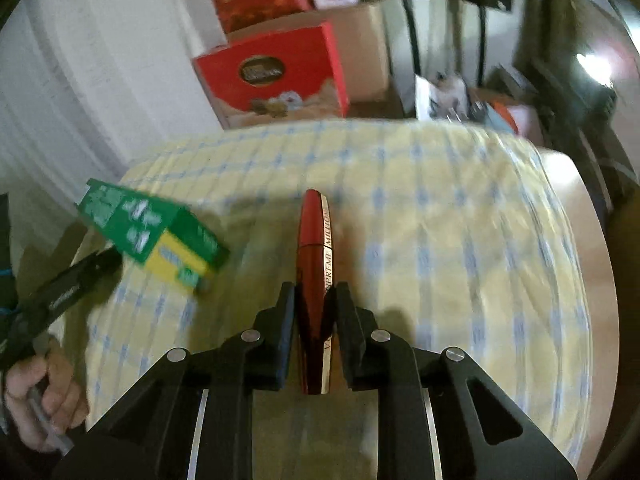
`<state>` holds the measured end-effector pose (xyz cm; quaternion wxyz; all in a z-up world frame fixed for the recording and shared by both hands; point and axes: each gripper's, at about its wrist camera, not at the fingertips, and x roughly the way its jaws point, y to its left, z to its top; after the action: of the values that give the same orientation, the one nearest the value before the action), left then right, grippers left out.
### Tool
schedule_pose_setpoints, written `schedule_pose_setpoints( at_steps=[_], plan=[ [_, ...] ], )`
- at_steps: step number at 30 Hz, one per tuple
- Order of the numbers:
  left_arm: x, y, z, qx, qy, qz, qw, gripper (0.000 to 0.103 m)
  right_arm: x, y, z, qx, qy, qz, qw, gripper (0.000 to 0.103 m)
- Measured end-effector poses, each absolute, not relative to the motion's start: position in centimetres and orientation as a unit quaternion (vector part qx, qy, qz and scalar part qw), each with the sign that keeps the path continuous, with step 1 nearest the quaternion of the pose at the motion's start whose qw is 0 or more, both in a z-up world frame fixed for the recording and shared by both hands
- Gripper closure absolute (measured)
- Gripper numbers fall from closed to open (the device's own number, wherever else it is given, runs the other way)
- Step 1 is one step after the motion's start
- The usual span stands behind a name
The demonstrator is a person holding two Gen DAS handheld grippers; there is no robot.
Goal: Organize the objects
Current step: 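Hold the wooden item in the left tool while the right tool grasps the red item, then lift the red item with the right tool while the left tool holds the wooden item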
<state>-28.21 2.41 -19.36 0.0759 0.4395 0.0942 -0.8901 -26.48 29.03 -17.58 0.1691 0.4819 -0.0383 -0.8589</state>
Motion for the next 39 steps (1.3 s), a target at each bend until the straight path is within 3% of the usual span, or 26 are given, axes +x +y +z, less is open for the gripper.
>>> schedule_pose_setpoints(
  at_steps=[3,6,7,12,13,15,16,39],
  plan=[
    [-28.3,2.6,-19.4,0.441,0.088,-0.890,0.078,0.072,-25.7,29.2,-16.9,0.506,-0.029,-0.847,0.160,0.080],
    [-28.3,2.7,-19.5,0.442,0.082,-0.890,0.081,0.072,-26.1,28.9,-15.8,0.485,-0.002,-0.863,0.143,0.062],
    [-28.3,2.8,-19.5,0.442,0.081,-0.890,0.081,0.072,-26.2,28.7,-16.0,0.489,0.002,-0.862,0.136,0.062],
    [-28.4,3.0,-19.5,0.444,0.073,-0.889,0.085,0.071,-27.4,27.4,-17.3,0.496,0.028,-0.860,0.114,0.065],
    [-28.4,3.0,-19.5,0.444,0.073,-0.889,0.085,0.071,-27.5,27.1,-17.3,0.492,0.034,-0.863,0.112,0.068],
    [-28.4,3.0,-19.5,0.444,0.072,-0.889,0.085,0.071,-27.8,27.0,-17.4,0.489,0.035,-0.864,0.114,0.083],
    [-28.4,3.0,-19.5,0.444,0.072,-0.889,0.085,0.071,-27.8,27.0,-17.4,0.488,0.033,-0.865,0.113,0.084],
    [-28.3,3.2,-19.4,0.443,0.061,-0.890,0.092,0.071,-26.1,26.7,-15.7,0.428,-0.004,-0.898,0.099,0.084]
  ],
)
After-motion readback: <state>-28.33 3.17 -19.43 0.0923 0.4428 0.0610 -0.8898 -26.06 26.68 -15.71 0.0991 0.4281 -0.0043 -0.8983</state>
